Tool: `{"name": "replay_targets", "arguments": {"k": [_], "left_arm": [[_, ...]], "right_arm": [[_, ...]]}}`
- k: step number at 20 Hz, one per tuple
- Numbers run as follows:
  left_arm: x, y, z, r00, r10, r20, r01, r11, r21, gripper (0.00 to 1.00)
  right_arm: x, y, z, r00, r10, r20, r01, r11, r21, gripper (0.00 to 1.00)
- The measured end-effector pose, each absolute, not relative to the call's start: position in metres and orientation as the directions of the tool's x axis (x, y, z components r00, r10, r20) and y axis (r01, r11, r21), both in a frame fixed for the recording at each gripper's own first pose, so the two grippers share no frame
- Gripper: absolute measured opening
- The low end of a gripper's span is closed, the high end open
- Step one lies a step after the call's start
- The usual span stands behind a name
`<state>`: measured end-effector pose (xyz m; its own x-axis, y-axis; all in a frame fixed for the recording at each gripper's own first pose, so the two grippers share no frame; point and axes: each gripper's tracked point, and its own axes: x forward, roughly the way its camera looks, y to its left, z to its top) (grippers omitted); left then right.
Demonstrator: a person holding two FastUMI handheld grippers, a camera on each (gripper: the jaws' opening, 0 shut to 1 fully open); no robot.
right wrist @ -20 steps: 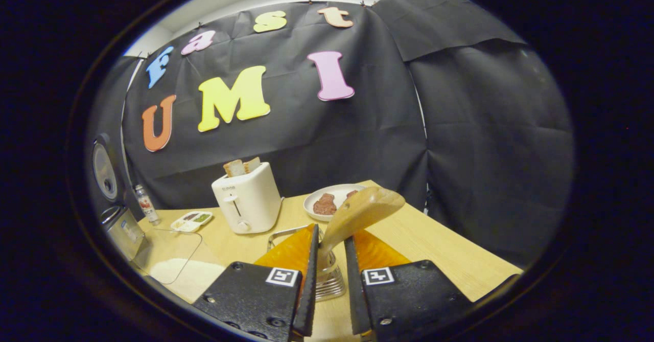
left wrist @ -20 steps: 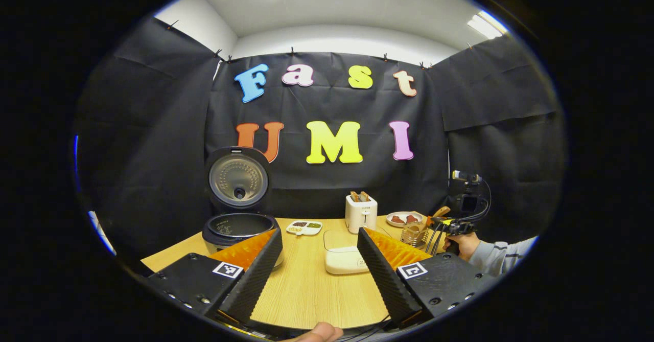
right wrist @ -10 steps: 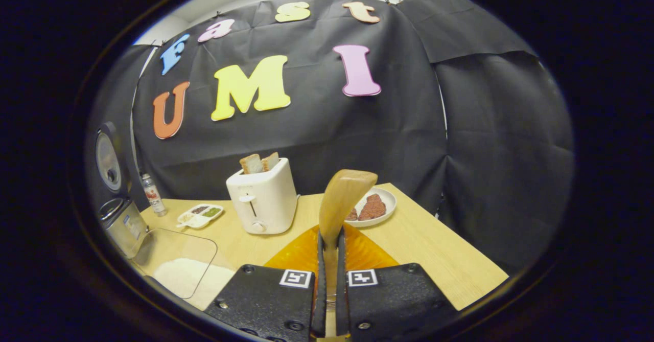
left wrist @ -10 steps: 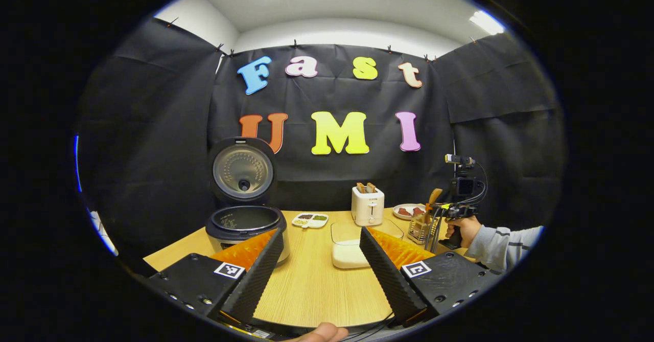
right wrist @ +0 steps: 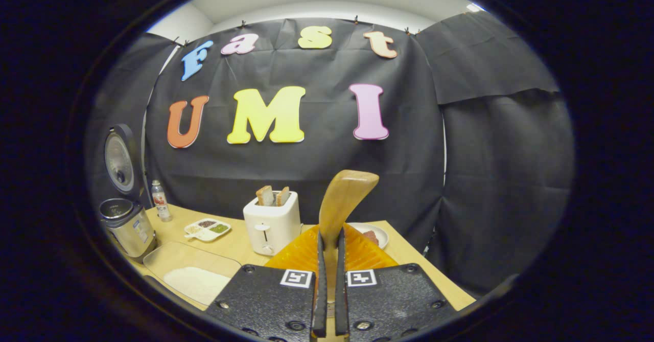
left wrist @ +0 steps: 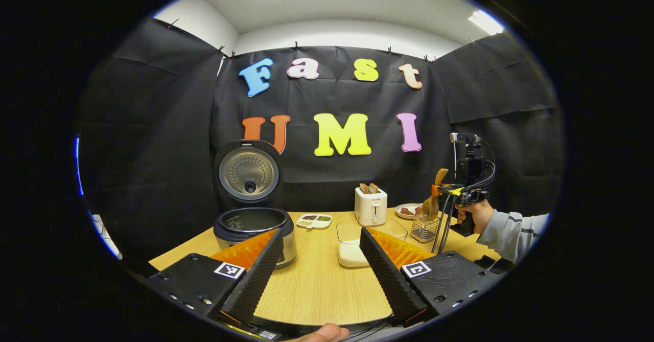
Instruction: Close the left gripper, press the button to open the rice cooker; take a wooden spoon from the chopstick holder with the right hand, scoop a spoonful of rice and pour it into the rice cooker, then put the wooden spoon back into the chopstick holder.
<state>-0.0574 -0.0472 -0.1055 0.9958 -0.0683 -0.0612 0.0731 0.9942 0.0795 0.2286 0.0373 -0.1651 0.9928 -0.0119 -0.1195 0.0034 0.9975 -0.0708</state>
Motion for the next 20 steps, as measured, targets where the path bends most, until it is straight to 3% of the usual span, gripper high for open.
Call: {"name": "replay_targets", "arguments": {"k": [10,14,20], "left_arm": [[-0.068,-0.037,-0.112,0.997,-0.042,-0.07,0.05,0.991,0.124,0.96],[-0.066,-0.031,-0.123,0.996,-0.027,-0.09,0.038,0.99,0.133,0.96],[-0.066,-0.024,-0.118,0.997,-0.021,-0.078,0.029,0.994,0.107,0.96]], "right_arm": [[0.186,0.154,-0.127,0.97,0.224,-0.094,-0.229,0.973,-0.043,0.08],[0.184,0.194,-0.15,0.961,0.255,-0.107,-0.265,0.959,-0.095,0.07],[0.192,0.222,-0.226,0.938,0.255,-0.234,-0.279,0.957,-0.079,0.08]]}}
